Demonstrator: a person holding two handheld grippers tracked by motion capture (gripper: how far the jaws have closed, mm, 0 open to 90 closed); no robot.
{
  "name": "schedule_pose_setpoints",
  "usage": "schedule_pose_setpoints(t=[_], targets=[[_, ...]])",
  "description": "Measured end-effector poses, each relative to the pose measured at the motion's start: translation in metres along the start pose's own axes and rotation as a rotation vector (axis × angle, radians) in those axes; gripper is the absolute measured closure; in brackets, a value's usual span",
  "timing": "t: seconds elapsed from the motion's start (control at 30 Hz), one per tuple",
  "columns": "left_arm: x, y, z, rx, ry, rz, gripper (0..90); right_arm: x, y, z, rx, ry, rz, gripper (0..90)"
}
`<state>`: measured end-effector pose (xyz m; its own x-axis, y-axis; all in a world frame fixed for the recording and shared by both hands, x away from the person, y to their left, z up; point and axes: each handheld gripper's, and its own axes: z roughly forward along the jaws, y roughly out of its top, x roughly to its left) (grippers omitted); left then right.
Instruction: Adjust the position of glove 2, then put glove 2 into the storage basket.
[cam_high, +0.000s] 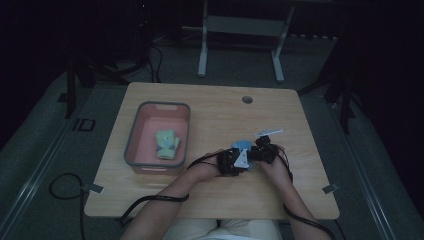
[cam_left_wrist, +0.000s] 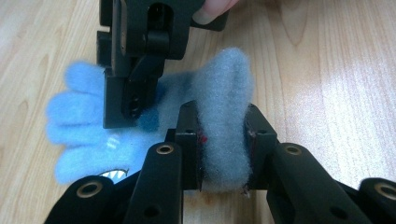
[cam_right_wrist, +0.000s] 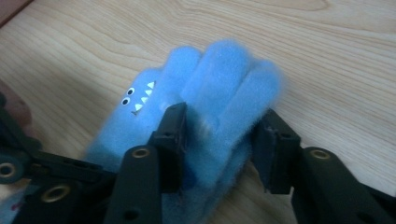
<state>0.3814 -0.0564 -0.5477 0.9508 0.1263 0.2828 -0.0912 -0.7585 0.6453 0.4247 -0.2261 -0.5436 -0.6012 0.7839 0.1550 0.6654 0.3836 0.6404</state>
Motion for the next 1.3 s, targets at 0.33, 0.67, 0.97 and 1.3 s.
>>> schedule_pose_setpoints(t=[0.33,0.67,0.97,1.3], targets=[[0.000,0.006,-0.007,0.050,-0.009,0.014,74.9,-0.001,0.002,0.000,-0.015,0.080,0.001,78.1],[0.002,0.018,-0.041,0.063,0.019,0.025,75.0,0.011,0.020,-0.024,-0.090,0.158,-0.043,78.7],[0.009,0.028,-0.074,0.071,0.012,0.034,75.0,0.024,0.035,-0.039,-0.124,0.176,-0.079,78.8],[0.015,0.028,-0.101,0.098,0.024,0.047,75.0,0.044,0.057,-0.046,-0.140,0.191,-0.121,78.9]])
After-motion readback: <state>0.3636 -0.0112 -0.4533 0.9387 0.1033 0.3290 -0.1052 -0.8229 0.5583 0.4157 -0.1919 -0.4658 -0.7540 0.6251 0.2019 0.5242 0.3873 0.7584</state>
